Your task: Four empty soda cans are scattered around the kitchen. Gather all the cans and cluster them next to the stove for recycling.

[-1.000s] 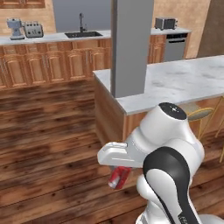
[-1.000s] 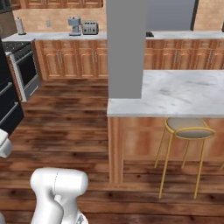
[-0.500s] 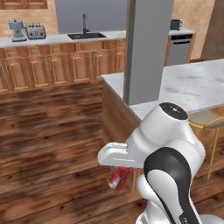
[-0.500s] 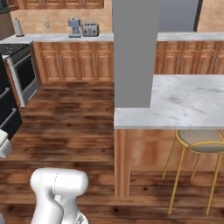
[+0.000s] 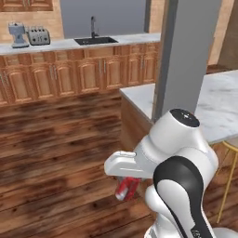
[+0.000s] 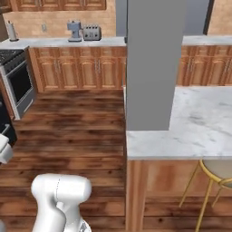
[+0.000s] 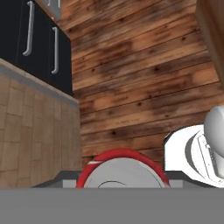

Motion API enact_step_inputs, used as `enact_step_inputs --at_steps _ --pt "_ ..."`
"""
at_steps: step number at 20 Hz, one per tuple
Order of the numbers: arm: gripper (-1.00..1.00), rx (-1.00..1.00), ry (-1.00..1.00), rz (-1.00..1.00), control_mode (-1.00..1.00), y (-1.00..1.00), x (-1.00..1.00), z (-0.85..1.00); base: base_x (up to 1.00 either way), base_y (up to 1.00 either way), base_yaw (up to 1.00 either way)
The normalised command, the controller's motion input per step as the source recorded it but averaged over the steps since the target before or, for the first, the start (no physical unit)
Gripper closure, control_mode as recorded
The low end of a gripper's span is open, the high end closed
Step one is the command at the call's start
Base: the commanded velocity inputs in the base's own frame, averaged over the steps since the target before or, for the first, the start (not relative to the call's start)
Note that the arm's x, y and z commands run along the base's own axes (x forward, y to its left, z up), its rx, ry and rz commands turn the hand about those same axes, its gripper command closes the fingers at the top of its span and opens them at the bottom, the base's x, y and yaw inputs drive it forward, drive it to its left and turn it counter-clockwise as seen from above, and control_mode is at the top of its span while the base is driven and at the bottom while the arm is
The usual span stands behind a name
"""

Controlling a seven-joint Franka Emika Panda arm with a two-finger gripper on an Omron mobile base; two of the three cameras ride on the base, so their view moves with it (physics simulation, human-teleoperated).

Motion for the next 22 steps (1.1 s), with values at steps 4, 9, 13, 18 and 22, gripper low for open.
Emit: enact_step_inputs --at_steps 4,9,13,18,22 --pt "1.0 0.0 0.0 0.0 1.0 0.0 0.0 0.0 0.63 0.64 -0.06" --pt "1.0 0.0 0.0 0.0 1.0 0.0 0.0 0.0 0.3 0.74 -0.03" --pt "1.0 0.0 0.0 0.0 1.0 0.0 0.0 0.0 0.4 0.6 -0.03" --pt "1.0 0.0 0.0 0.0 1.0 0.0 0.0 0.0 0.5 0.41 -0.03" --pt "1.0 0.0 0.0 0.0 1.0 0.0 0.0 0.0 0.49 0.0 -0.01"
